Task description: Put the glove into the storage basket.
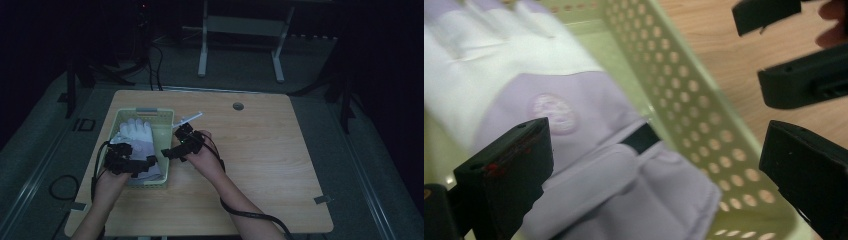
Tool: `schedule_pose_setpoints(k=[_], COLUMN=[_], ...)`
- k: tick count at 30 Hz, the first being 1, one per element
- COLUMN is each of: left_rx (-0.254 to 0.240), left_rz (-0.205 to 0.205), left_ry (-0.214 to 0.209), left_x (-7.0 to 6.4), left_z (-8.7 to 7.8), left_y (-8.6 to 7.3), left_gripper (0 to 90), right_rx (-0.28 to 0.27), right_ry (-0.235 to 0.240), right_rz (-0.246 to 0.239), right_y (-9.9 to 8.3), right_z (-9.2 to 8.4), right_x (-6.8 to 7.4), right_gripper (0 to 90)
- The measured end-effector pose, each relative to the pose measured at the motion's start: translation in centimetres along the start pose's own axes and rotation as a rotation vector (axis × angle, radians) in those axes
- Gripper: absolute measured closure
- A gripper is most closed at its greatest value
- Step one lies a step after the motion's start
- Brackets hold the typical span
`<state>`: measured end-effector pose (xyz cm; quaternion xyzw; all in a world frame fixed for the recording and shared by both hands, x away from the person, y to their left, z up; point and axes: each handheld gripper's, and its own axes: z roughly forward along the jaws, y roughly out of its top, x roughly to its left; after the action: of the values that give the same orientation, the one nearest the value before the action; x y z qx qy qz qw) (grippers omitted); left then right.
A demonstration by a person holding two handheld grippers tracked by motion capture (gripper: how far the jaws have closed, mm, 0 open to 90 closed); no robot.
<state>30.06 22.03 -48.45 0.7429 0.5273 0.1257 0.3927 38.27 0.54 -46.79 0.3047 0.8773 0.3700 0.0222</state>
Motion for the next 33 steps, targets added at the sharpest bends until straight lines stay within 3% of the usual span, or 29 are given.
schedule_pose_setpoints(k=[9,10,14,22,27,33], left_rx=[-0.050,-0.055,-0.071,-0.081,-0.078,-0.080], left_rz=[0.040,0.058,0.090,0.156,0.174,0.233], left_ry=[-0.070,-0.088,-0.108,-0.132,-0.189,-0.208], left_x=[-2.9,-3.8,-5.0,-7.4,-8.8,-10.6], left_z=[0.2,0.6,1.0,1.7,2.3,3.3], left_y=[0.3,0.4,0.5,0.8,0.6,0.4], left_gripper=[1.3,1.3,1.3,1.3,1.3,1.3], right_rx=[-0.031,-0.037,-0.040,-0.052,-0.053,-0.053], right_ry=[-0.033,-0.042,-0.060,-0.082,-0.088,-0.101], right_rz=[-0.016,-0.010,-0.009,0.002,0.006,0.008], right_y=[-1.7,-2.3,-3.1,-4.7,-5.9,-7.5], right_z=[-2.0,-2.4,-3.2,-4.5,-5.2,-6.0], right_x=[-1.7,-2.3,-3.1,-4.5,-5.1,-5.8], right_gripper=[14.5,14.1,14.1,14.1,14.1,14.1])
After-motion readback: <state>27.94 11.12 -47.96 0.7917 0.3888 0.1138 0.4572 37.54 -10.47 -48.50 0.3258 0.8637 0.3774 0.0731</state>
